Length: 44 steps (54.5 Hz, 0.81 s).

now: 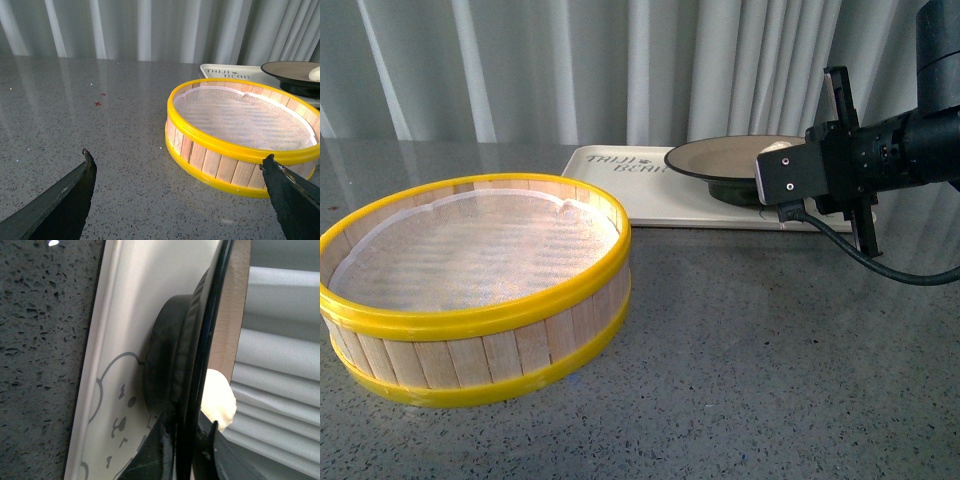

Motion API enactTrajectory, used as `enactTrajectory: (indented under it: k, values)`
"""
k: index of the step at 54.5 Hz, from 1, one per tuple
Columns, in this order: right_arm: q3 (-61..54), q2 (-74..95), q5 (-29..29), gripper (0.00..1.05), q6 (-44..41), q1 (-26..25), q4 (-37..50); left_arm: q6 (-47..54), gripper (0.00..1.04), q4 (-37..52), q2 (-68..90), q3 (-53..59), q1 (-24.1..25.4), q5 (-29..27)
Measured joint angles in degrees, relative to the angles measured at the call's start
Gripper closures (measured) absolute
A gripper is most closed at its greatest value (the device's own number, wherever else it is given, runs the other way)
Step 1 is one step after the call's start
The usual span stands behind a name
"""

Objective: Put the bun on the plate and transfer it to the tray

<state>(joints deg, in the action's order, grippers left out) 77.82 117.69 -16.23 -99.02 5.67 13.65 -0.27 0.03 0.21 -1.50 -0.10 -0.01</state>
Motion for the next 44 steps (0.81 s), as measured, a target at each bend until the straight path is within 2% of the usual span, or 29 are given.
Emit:
enactTrajectory:
  k: [19, 32, 35, 39, 42, 44]
  values:
    - [-5.25, -2.93, -0.02, 0.43, 3.04, -0.79, 0.83, 0.00, 0.07, 0.00, 0.02, 0.00, 0.00, -0.02]
    - [-15.02, -12.26, -0.63, 0.07, 11.37, 0.52, 4.74, 0.00, 0.07, 0.00, 0.02, 0.00, 0.00, -0.02]
    - [-17.51, -15.21, -0.44, 0.08, 13.46, 1.20, 6.29, 0.00, 0.07, 0.00, 0.00, 0.00, 0.00, -0.02]
    - [-22.75, -21.66, 2.45, 0.09, 20.26, 2.95, 11.08, 0.00, 0.07, 0.00, 0.02, 0.00, 0.00, -0.02]
    - [-27.19, -27.52, 7.93, 0.09, 28.72, 4.46, 15.56, 0.00, 0.07, 0.00, 0.00, 0.00, 0.00, -0.02]
    - [-28.63, -30.45, 9.62, 0.09, 34.16, 5.03, 16.35, 0.00, 0.07, 0.00, 0.02, 0.00, 0.00, -0.02]
